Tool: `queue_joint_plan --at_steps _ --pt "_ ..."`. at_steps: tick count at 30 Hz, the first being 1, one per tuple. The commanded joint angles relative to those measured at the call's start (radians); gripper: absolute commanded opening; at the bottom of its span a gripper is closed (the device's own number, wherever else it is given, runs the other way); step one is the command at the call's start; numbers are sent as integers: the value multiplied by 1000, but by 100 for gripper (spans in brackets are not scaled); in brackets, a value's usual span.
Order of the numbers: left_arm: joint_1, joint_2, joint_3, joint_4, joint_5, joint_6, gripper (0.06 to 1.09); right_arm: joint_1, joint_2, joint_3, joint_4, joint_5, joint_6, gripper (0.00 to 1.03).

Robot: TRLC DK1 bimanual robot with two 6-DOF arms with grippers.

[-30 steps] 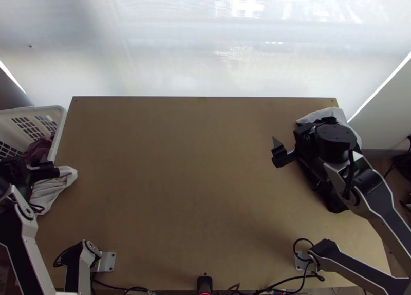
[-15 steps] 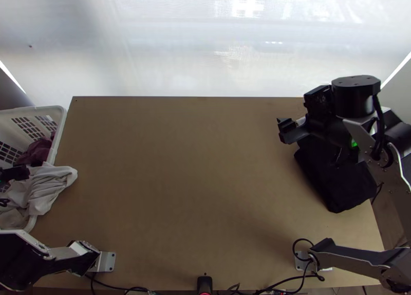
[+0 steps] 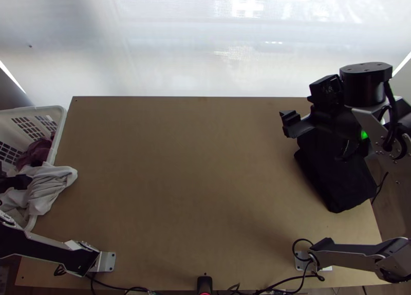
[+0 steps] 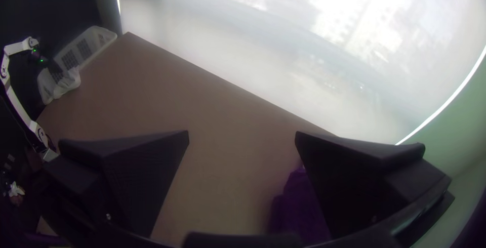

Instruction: Fold the t-shirt

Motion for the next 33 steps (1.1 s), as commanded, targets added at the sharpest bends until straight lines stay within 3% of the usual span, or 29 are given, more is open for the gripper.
queue_joint_plan --at_steps 1,9,14,19,22,26,33 --pt "12 119 22 -82 1 96 102 0 16 21 -11 -2 0 98" --pt "14 145 22 -111 2 139 98 -8 16 24 -13 -2 0 98" --pt "14 151 24 -109 8 139 79 -10 16 41 -14 -2 0 98" --pt "12 157 10 -111 30 140 47 -13 14 44 -14 -2 2 98" --pt "8 162 -9 -111 30 144 38 -14 13 46 -14 -2 2 98" --pt "0 154 -33 -125 31 131 16 -16 10 46 -16 -2 2 98" --pt "-32 -33 -29 -281 61 154 11 -22 10 38 -16 -2 3 98"
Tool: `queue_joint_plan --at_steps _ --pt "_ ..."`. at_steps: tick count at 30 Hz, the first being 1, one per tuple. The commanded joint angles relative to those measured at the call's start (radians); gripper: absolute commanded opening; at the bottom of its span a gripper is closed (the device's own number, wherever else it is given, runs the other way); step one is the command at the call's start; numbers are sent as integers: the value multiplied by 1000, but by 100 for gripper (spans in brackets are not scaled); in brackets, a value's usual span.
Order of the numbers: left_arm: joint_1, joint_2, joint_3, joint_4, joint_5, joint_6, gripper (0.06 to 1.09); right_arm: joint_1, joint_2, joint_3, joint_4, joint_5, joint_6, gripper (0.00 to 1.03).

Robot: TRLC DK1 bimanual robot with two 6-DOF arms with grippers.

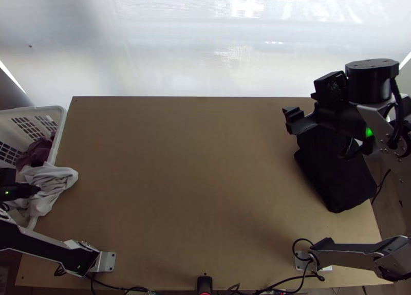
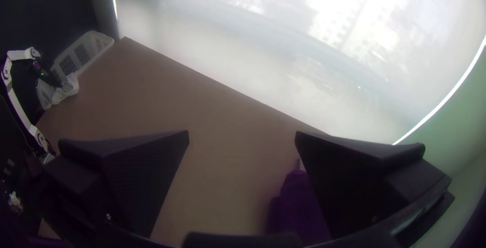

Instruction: Fold the t-shirt

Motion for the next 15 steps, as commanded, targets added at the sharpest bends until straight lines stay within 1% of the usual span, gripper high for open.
queue_joint_plan --at_steps 1,3,4,7,10,12,15 --pt "-55 -187 -5 -185 53 17 11 -3 -2 -8 -1 1 2 98" --pt "-119 -287 -11 -288 90 31 11 -3 -1 -15 -1 1 2 98" --pt "-151 -344 -14 -294 96 18 11 -3 -1 -16 1 1 2 98" --pt "-251 -444 46 -312 115 -61 11 -3 -1 -18 2 1 2 98" --pt "-374 -488 115 -438 156 -98 11 -3 -2 -22 1 -1 2 98" --pt "-481 -545 103 -452 159 -133 11 -3 -7 -39 1 1 1 98" --pt "-676 -605 98 -452 159 -236 11 -10 -22 -79 1 1 -2 98"
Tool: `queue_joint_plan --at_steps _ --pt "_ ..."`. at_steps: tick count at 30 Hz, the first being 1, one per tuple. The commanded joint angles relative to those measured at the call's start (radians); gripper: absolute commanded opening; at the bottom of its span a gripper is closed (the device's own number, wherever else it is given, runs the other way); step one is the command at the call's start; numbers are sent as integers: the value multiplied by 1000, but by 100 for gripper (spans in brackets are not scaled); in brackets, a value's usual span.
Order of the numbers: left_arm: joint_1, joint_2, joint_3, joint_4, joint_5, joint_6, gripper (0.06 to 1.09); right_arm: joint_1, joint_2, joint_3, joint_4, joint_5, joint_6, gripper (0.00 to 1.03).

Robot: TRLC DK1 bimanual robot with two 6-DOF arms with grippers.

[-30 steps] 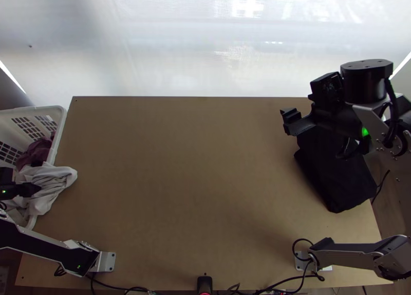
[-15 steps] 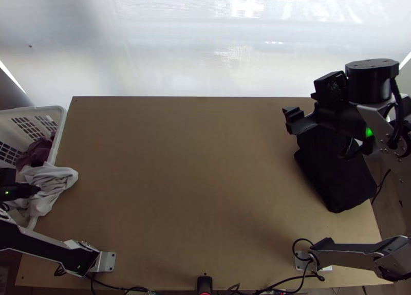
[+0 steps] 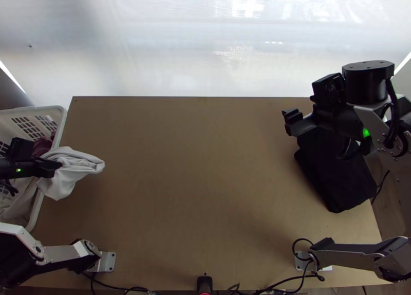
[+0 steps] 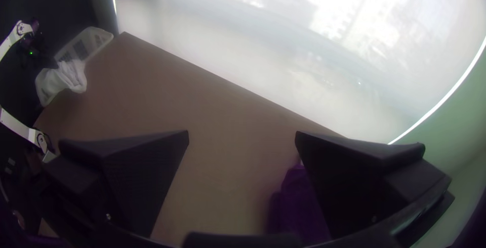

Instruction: Fold the t-shirt

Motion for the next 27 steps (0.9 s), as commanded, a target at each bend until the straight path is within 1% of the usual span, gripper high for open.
queue_joint_plan --at_steps 1,2,5,9,12,15,19,23,27 --pt "-388 -166 23 -67 31 -183 11 -7 -21 -59 0 0 -5 98" --pt "-468 -176 13 -49 29 -236 11 -8 -26 -66 0 0 -6 98" --pt "-698 -192 -38 74 12 -390 12 -24 -44 -99 0 -1 -6 98" --pt "-958 -145 -56 195 -52 -524 12 -59 -89 -177 0 -10 -8 98" --pt "-1112 -90 -46 267 -95 -575 13 -90 -133 -238 0 -16 -8 98" --pt "-1210 -19 -33 355 -104 -628 13 -125 -184 -301 0 -29 -12 98" --pt "-1334 107 10 450 -120 -659 13 -170 -252 -382 0 -47 -17 98" --pt "-1440 249 145 487 -130 -685 13 -196 -336 -473 0 -50 -26 98" --pt "-1514 409 312 507 -133 -708 13 -252 -410 -550 0 -50 -26 98"
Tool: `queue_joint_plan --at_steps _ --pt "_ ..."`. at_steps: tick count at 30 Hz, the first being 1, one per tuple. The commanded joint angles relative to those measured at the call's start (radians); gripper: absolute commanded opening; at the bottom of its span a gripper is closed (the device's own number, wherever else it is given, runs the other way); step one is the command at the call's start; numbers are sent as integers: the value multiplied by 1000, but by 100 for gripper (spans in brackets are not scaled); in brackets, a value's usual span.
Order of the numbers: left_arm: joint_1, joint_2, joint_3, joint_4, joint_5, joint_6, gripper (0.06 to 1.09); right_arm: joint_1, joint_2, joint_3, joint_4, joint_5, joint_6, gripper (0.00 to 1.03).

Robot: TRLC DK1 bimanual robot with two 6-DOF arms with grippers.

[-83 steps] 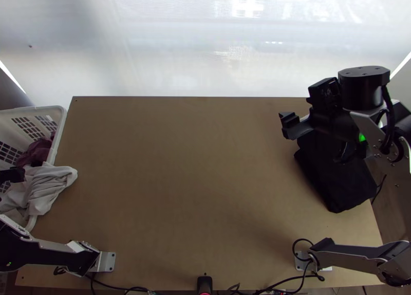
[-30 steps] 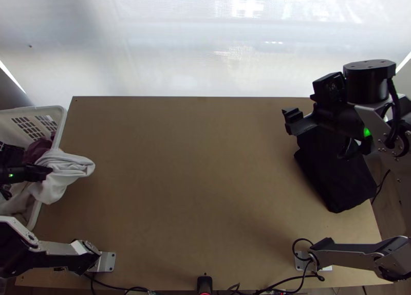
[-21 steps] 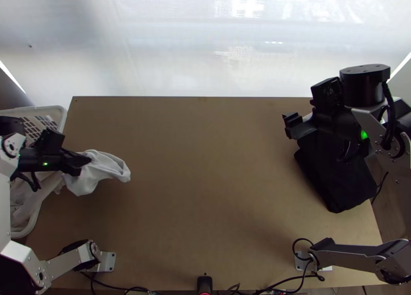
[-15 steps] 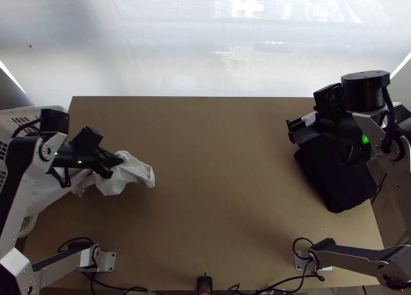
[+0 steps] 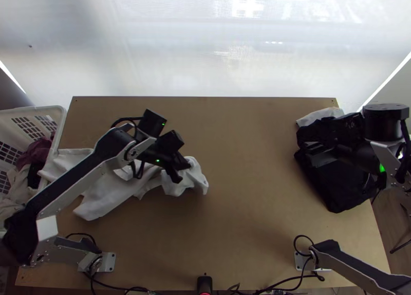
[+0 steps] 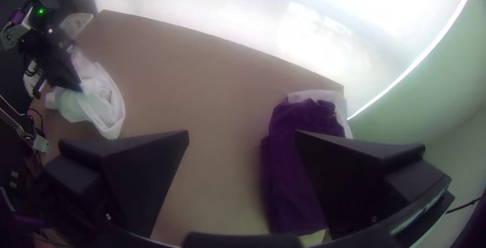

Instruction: Fold the t-shirt

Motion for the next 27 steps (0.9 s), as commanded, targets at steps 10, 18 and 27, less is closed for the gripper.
queue_joint_plan --at_steps 10,18,27 --pt "-238 584 585 65 -49 -84 17 -138 -226 -199 -24 -6 1 97" --pt "-238 591 592 44 -53 -90 91 -137 -234 -254 -14 -6 1 98" --pt "-137 452 593 7 -81 -99 104 -80 -242 -337 6 -8 19 98"
